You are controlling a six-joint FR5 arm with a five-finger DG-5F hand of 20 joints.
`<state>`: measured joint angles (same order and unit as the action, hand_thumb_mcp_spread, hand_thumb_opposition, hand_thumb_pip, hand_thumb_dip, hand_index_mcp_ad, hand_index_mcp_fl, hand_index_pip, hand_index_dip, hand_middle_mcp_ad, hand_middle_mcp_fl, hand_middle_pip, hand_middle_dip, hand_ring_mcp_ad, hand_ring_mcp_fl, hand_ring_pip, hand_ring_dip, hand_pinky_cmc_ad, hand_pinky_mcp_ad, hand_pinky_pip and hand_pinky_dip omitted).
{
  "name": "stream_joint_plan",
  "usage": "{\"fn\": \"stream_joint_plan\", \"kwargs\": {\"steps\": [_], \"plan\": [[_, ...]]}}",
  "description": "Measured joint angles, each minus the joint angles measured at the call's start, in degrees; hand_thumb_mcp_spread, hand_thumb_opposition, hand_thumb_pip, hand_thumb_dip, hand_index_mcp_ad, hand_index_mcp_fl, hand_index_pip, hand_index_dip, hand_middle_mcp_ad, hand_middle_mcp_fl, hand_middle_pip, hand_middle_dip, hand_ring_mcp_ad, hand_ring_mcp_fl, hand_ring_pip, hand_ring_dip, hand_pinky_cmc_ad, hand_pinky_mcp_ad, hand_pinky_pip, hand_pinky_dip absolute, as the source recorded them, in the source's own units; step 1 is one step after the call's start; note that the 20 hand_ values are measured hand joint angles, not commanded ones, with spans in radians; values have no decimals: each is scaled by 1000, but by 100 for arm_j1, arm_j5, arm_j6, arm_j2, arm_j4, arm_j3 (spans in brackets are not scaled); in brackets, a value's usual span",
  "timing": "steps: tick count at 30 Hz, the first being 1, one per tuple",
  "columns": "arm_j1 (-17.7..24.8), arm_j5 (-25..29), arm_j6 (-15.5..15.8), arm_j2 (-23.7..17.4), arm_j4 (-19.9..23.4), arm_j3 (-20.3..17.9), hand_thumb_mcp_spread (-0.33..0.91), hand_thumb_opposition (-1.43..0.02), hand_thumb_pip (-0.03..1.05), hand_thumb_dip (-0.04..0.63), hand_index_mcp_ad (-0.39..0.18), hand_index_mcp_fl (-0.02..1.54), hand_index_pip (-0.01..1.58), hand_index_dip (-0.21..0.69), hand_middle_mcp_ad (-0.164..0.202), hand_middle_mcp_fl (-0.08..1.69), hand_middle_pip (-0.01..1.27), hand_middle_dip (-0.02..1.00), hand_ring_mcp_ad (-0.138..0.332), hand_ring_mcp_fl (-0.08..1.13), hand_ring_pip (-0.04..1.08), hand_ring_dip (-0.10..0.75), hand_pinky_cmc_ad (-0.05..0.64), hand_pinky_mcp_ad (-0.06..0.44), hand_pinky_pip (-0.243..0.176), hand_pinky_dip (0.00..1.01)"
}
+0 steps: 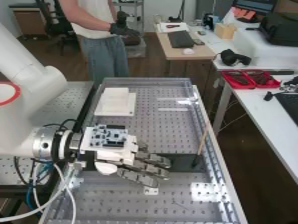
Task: Grab the bearing and place it in the white container
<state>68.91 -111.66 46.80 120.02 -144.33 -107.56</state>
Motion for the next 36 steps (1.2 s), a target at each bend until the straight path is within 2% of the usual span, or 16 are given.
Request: {"fn": "stream_joint_plan", "kwargs": {"steps": [36], "plan": [[-5, -2, -9, 41, 53, 30, 464, -911, 602, 342, -98, 140, 1381, 241, 91, 7, 138, 202, 164, 17, 87, 75, 312, 197, -75, 180]]}}
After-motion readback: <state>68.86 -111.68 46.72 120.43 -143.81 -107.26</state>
